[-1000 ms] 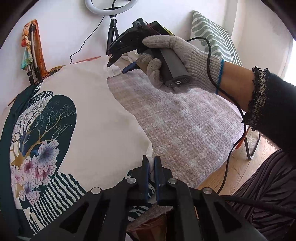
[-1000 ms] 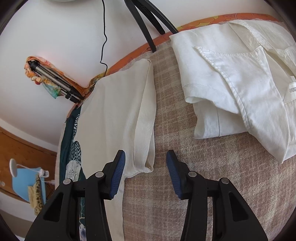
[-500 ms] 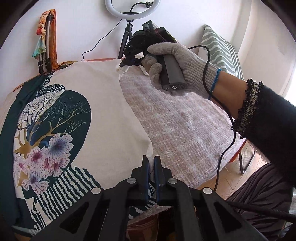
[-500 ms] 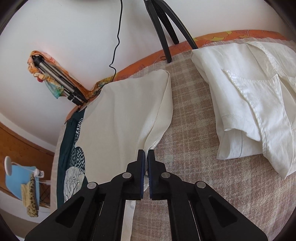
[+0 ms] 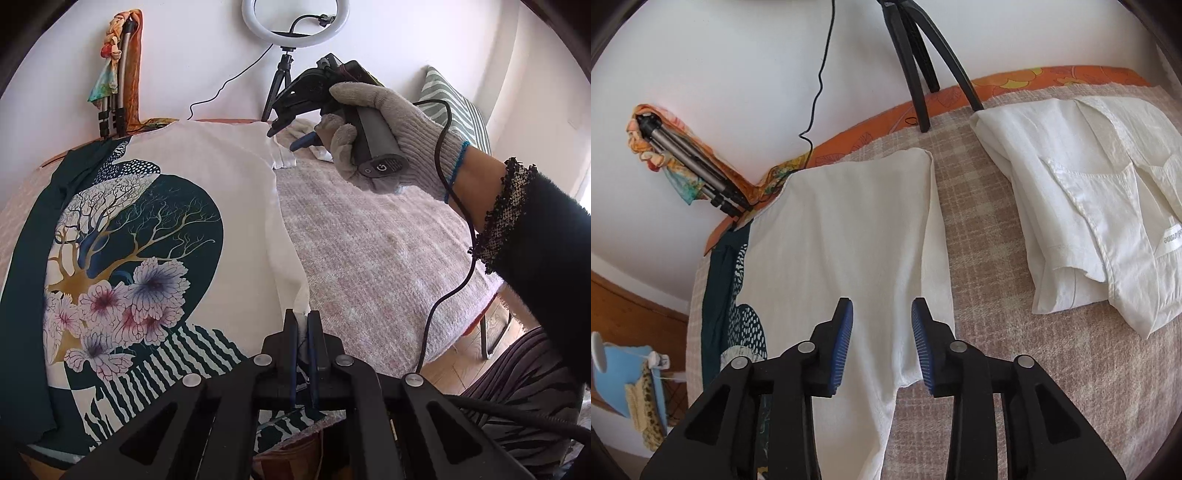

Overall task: Fold small clothes
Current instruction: 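Fold the cream side inward over the print with both tools, then open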

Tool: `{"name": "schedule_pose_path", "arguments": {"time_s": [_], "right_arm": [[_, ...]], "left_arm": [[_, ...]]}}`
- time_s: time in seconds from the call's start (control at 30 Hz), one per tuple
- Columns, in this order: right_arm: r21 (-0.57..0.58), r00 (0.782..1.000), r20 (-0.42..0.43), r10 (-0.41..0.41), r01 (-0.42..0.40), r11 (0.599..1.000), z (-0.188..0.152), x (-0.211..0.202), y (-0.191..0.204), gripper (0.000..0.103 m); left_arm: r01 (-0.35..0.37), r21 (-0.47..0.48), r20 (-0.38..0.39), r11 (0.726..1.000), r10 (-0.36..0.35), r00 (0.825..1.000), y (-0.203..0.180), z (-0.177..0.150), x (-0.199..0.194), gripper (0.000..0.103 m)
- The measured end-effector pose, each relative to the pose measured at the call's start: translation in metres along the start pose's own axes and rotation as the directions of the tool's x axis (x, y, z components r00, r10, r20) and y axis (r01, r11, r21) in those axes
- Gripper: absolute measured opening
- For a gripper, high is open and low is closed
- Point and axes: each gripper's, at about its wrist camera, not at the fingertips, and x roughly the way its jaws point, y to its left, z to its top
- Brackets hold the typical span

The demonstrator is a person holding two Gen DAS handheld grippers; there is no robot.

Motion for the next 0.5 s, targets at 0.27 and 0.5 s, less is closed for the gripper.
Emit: {"name": "schedule_pose_path", "arguments": {"time_s": [0.27,0.5], "right_arm": [[0.142,0.998,-0.048,0.032,-0.025,0.990,-0.007,0.012,-0.026,0.033],[0.089,0.996,0.009,0.085,-0.086,0.992,-0.001,0.009,-0.002,0.002]], "left_arm": [[0.013,-0.004,-0.004,1.000,-0.014,1.000,0.001,-0.001,0.001,0.002],[0.008,-0.011,0.000,1.000,-0.008,1.000,0.005,-0.003,-0.002,0.002]]}}
